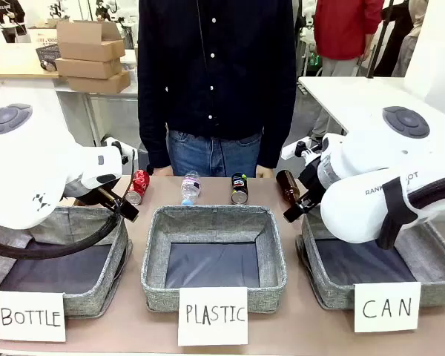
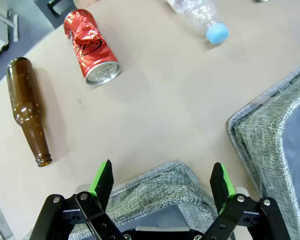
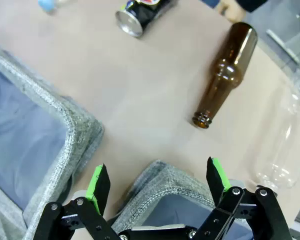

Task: Sort the can waste into the basket.
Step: Pick up the can waste from the table and place it in the right Fabric basket.

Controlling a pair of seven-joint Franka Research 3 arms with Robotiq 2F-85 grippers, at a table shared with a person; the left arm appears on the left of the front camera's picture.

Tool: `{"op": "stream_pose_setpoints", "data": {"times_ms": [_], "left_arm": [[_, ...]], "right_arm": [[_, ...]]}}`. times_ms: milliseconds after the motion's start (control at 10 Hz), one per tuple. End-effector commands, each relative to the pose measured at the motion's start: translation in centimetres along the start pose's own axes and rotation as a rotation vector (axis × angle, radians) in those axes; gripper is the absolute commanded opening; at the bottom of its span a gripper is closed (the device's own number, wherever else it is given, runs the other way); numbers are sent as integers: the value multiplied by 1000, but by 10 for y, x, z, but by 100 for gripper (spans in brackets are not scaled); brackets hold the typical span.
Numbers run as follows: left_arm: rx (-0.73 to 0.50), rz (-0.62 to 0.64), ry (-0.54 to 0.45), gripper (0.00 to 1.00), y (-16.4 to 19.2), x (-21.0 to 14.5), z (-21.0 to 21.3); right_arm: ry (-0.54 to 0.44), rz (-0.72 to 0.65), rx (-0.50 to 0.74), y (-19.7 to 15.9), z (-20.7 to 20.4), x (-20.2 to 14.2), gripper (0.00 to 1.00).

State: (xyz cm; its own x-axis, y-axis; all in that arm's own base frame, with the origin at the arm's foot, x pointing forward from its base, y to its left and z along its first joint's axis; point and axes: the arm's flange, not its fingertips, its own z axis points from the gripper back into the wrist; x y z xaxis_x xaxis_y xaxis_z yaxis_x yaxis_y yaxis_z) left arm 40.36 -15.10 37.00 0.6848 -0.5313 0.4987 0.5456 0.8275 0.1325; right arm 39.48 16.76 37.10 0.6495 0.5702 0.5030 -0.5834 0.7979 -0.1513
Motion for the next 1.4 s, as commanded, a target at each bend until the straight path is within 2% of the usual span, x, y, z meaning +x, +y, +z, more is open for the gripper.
{"op": "stream_pose_setpoints", "data": {"times_ms": [0,1100,1200,1300], "left_arm": [[0,0,0,100,0,0,0],[0,0,0,100,0,0,0],[38,101,-1,100,-4,23,49],[31,135,29,100,-9,28,98]], "right_arm": [[0,0,0,0,0,0,100],[0,0,0,0,0,0,100],[-13,-94,7,4,45,16,100],[-54,-144,-46,15,94,18,100]]}}
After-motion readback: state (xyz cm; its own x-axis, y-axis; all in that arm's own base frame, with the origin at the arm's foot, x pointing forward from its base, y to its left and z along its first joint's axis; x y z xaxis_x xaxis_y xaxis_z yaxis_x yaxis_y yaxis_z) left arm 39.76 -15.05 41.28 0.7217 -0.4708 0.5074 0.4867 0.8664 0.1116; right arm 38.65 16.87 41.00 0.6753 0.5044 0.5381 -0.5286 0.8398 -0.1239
